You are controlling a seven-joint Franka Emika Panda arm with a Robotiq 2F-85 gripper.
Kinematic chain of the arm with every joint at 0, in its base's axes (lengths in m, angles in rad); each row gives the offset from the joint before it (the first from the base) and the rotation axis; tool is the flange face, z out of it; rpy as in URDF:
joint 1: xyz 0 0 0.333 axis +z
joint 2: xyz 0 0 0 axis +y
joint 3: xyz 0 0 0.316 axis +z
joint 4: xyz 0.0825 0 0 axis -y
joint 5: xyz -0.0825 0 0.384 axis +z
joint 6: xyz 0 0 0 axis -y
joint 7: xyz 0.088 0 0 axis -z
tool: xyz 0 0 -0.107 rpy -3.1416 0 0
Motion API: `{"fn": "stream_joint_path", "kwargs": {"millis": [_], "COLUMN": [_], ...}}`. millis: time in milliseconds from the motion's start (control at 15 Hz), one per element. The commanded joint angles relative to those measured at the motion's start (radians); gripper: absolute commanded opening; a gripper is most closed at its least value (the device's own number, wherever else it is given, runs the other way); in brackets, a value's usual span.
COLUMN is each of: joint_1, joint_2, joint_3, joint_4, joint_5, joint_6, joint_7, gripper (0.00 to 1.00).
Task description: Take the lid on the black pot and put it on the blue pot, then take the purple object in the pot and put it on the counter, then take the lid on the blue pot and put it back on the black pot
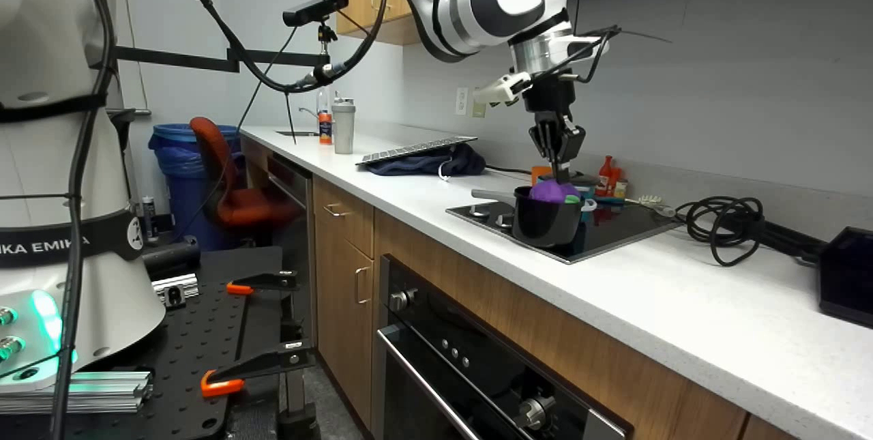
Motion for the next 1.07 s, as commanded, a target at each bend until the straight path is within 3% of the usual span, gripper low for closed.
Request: {"fn": "stream_joint_path", "kwargs": {"millis": [0, 400, 1000], "joint_1": [0.024, 0.022, 0.059], "joint_2": [-0.104, -0.163, -0.131], "joint_3": [-0.013, 0.028, 0.113], "joint_4": [-0.044, -0.026, 0.052], "joint_5": [-0.076, -0.182, -0.252], "joint_6": [-0.015, -0.024, -0.056], "joint_7": [0.053, 0.100, 0.087], "gripper": [0.00, 0.00, 0.00]}}
